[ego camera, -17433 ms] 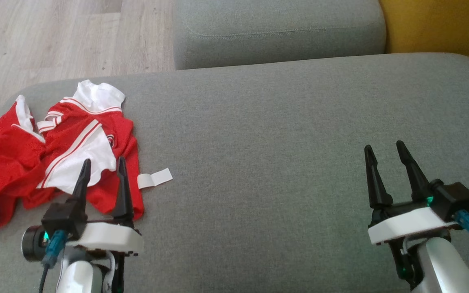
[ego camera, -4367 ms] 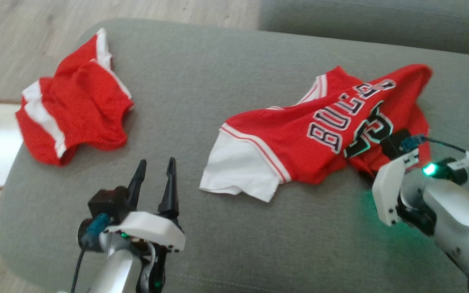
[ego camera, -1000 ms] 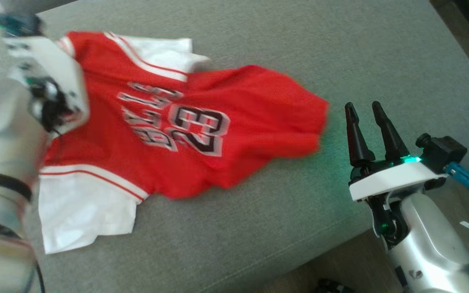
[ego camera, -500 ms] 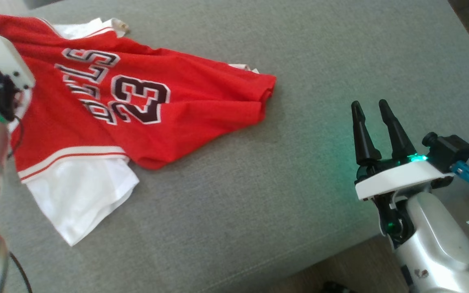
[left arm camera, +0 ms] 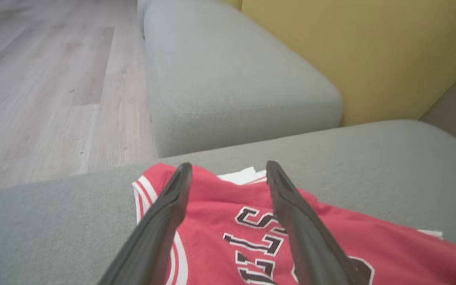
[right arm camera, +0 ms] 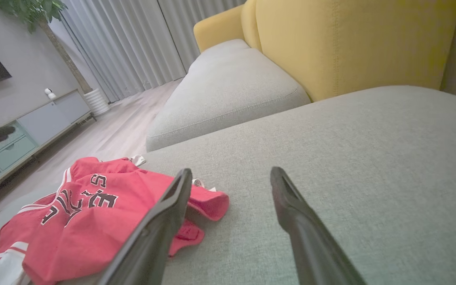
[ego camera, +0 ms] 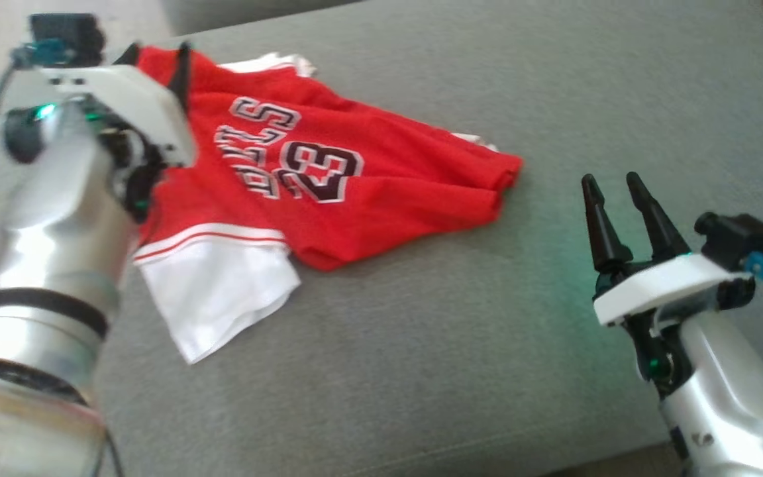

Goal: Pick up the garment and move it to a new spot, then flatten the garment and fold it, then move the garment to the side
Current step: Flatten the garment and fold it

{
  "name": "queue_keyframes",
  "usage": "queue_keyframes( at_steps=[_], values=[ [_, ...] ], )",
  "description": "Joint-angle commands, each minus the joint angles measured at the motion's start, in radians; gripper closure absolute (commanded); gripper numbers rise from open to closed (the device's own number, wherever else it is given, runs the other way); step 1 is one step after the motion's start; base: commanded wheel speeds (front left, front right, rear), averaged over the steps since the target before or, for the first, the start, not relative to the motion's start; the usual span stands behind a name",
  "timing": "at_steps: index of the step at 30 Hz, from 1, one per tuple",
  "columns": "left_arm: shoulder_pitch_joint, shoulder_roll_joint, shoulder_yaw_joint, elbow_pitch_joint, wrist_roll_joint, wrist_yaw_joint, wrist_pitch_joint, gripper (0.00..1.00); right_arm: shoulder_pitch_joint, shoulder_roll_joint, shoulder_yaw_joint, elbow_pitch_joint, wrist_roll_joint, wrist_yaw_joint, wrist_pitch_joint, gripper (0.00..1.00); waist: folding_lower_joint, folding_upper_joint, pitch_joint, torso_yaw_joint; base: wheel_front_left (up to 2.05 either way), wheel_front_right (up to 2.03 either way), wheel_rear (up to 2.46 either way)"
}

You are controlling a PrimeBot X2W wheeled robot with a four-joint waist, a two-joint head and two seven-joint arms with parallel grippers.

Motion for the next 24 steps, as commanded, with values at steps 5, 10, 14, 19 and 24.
queue_keyframes(
  at_steps=[5,10,14,19,24],
  values=[
    [0.081,-0.005,0.012,-0.187,0.041,0.038,-0.175,0.0,-0.107,-0.015,-0.029,0.064,0.04,0.007,0.071,0.0,0.0,0.0,-0.042,0.131,0.0,0.0,0.0],
    [0.309,0.011,0.112,-0.561,0.127,0.172,-0.183,0.0,-0.148,-0.024,-0.073,0.165,0.042,0.007,0.093,0.0,0.0,0.0,-0.045,0.204,0.0,0.0,0.0],
    [0.495,0.009,0.181,-0.782,0.186,0.233,-0.183,0.0,-0.163,-0.033,-0.095,0.211,0.05,0.007,0.101,0.0,0.0,0.0,-0.04,0.238,0.0,0.0,0.0],
    [0.72,-0.028,0.257,-0.973,0.222,0.254,-0.183,0.0,-0.192,-0.053,-0.086,0.295,0.076,0.007,0.155,0.0,0.0,0.0,-0.033,0.279,0.0,0.0,0.0],
    [0.812,-0.068,0.287,-1.009,0.245,0.234,-0.183,0.0,-0.243,-0.072,-0.087,0.429,0.112,0.007,0.271,0.0,0.0,0.0,-0.022,0.313,0.0,0.0,0.0]
  ],
)
